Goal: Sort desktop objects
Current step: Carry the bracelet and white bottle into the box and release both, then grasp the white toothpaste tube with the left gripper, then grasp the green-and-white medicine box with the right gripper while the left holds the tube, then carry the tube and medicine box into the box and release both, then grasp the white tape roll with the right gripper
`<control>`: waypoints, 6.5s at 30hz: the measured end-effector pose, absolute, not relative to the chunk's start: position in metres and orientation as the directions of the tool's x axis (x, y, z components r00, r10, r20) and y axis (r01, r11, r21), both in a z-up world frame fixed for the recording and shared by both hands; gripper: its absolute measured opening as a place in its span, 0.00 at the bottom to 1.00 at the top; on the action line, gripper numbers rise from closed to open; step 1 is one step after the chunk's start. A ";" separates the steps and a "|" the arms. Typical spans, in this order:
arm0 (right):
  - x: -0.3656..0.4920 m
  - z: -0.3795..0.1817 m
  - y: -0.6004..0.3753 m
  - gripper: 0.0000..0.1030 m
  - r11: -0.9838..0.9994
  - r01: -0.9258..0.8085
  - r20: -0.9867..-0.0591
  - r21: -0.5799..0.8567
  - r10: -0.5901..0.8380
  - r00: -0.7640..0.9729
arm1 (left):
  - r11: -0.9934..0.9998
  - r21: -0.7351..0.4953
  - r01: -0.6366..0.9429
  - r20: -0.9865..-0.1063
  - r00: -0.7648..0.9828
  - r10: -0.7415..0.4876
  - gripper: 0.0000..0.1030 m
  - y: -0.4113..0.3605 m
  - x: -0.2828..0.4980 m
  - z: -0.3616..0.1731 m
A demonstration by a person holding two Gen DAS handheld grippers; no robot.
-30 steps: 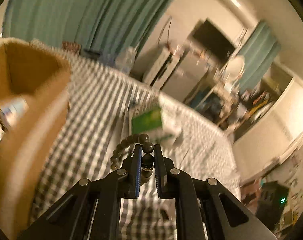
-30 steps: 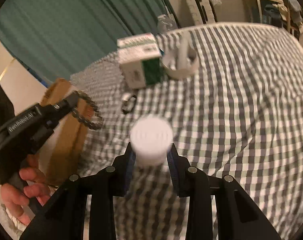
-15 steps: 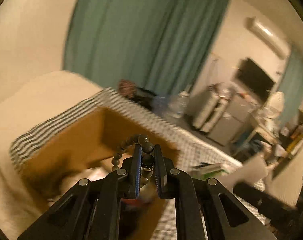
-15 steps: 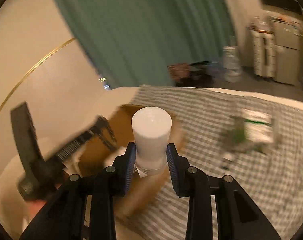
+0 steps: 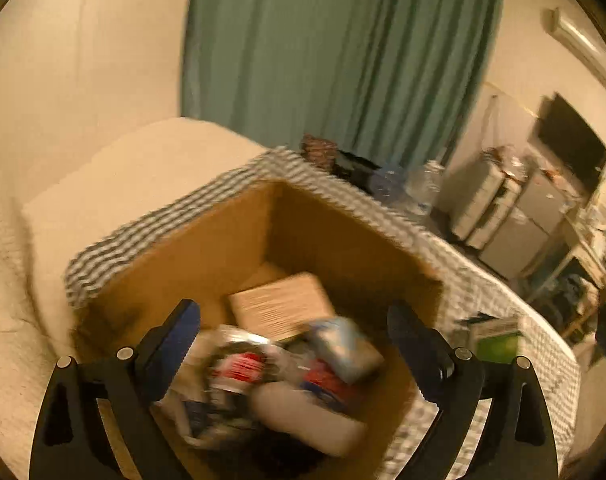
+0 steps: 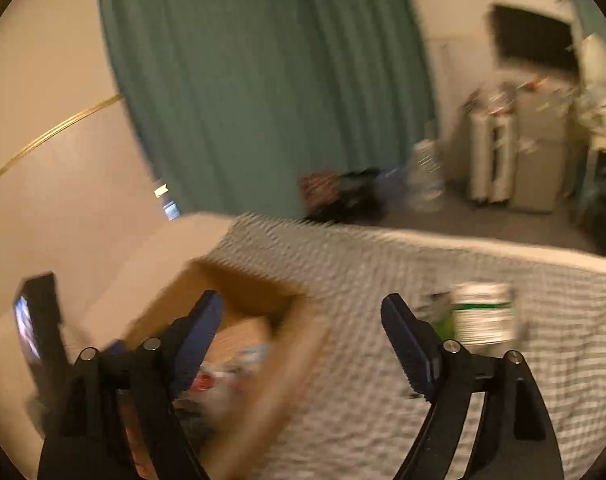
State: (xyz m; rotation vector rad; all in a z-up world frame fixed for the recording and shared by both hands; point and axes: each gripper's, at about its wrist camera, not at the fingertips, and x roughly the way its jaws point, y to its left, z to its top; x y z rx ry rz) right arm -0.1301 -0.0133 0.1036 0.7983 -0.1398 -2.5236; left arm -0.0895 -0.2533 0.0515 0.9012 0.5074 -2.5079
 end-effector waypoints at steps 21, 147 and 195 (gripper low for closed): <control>-0.091 -0.065 0.224 0.82 -0.896 -0.045 -0.699 0.442 -0.313 -0.643 | -0.997 -0.075 -0.006 -0.706 -0.706 0.057 0.96 -0.034 -0.175 -0.094; -0.145 0.109 -0.022 0.92 -0.858 0.353 -0.593 0.372 -0.512 -0.621 | -0.861 -0.271 0.430 -0.612 -0.767 -0.191 0.88 -0.235 -0.077 0.057; -0.280 -0.110 0.117 0.92 -0.988 0.106 -0.791 0.113 -0.154 -0.593 | -0.940 -0.204 0.275 -0.675 -0.735 -0.069 0.05 -0.099 -0.189 -0.088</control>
